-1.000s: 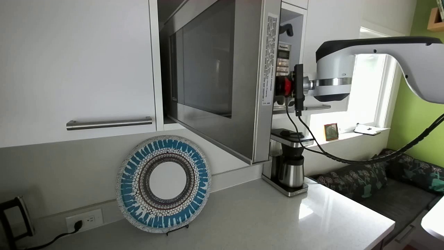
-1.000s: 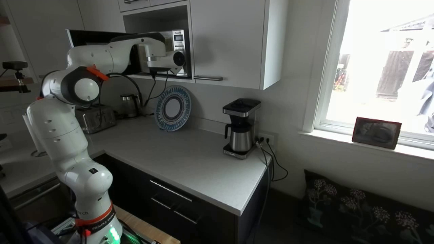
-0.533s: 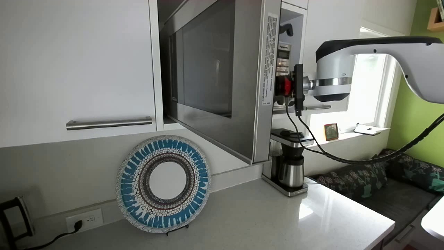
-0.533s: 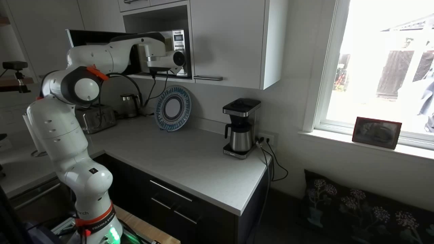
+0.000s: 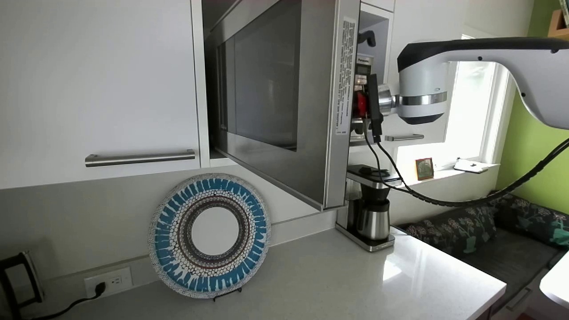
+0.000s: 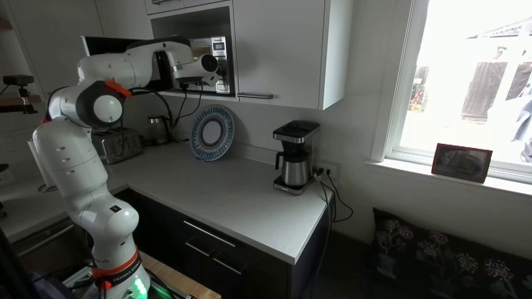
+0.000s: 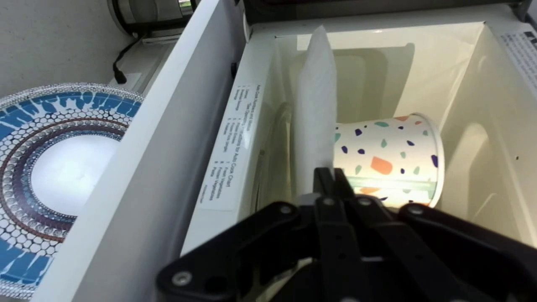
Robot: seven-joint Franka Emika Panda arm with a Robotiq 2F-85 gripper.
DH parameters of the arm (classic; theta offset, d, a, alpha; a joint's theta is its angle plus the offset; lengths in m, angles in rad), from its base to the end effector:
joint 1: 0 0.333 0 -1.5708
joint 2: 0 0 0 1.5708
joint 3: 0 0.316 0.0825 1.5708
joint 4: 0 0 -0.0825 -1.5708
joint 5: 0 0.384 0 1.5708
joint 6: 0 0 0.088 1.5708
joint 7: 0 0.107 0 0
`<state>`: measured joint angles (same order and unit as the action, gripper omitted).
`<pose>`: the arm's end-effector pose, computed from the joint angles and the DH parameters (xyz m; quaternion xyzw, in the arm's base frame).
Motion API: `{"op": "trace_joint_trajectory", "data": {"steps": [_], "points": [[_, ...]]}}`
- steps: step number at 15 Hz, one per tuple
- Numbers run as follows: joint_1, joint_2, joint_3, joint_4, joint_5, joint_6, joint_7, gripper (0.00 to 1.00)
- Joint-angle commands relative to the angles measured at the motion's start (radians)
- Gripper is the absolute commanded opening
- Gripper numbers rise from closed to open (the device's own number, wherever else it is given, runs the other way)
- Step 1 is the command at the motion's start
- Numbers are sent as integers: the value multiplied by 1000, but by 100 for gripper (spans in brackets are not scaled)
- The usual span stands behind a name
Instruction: Put the plate and the cup in the microwave
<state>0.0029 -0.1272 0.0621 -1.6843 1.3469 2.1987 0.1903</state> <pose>0.5553 0.0732 0.7383 -0.7309 0.2340 -0.1700 0.6182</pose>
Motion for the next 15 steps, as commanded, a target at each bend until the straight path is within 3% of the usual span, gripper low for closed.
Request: {"op": "trace_joint_trajectory", "data": {"steps": [1,8,15], "points": [[22,-6,21,7,-89,91,106,0],[45,-4,46,-11,-171,220,231,0],[60,12,62,-6,-254,277,341,0]]}}
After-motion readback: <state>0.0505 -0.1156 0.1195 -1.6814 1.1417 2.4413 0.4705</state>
